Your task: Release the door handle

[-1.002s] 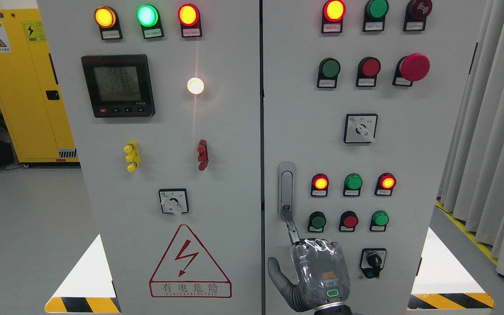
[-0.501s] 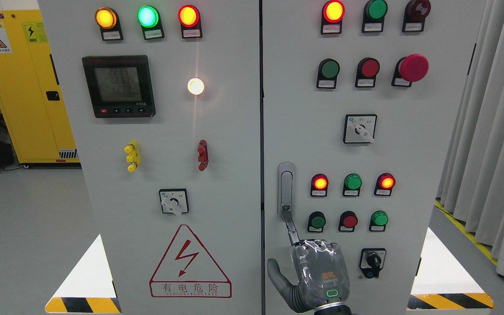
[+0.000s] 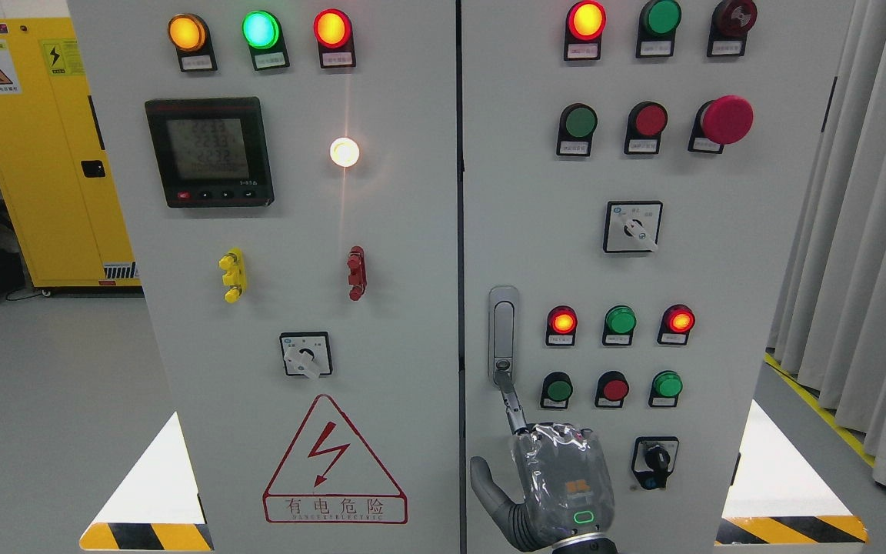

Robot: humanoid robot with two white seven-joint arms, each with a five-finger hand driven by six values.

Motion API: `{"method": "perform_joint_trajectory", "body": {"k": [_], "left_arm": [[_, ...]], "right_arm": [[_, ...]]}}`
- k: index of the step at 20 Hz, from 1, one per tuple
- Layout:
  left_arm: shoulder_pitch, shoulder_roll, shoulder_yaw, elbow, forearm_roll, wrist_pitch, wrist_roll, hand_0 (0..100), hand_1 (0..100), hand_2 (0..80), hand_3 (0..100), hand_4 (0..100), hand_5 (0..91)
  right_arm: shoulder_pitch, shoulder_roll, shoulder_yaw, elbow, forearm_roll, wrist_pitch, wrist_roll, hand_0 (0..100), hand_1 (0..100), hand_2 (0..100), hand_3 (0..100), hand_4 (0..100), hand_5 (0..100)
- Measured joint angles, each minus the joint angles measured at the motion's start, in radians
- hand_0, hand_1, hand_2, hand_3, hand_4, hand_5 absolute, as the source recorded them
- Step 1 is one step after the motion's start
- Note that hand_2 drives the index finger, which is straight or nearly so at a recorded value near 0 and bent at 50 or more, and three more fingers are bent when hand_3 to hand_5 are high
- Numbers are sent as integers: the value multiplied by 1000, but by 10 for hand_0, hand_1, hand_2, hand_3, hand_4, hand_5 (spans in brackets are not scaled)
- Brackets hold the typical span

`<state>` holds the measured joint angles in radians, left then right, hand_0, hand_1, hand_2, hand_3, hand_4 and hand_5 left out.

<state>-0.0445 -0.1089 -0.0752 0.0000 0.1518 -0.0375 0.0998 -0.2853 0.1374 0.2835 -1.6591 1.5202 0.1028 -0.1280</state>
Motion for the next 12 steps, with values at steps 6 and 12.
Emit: {"method": "perform_joint_trajectory", "body": {"k": [6,12], "left_arm": [[0,0,0,0,0,0,0,120,556,0,0,0,0],[0,0,0,0,0,0,0,120,556,0,0,0,0]], "right_arm": [[2,2,2,1,0,16,12,462,384,48,1000,1000,1000],[3,2,4,1,0,23,10,460,384,48,1000,1000,1000]]}}
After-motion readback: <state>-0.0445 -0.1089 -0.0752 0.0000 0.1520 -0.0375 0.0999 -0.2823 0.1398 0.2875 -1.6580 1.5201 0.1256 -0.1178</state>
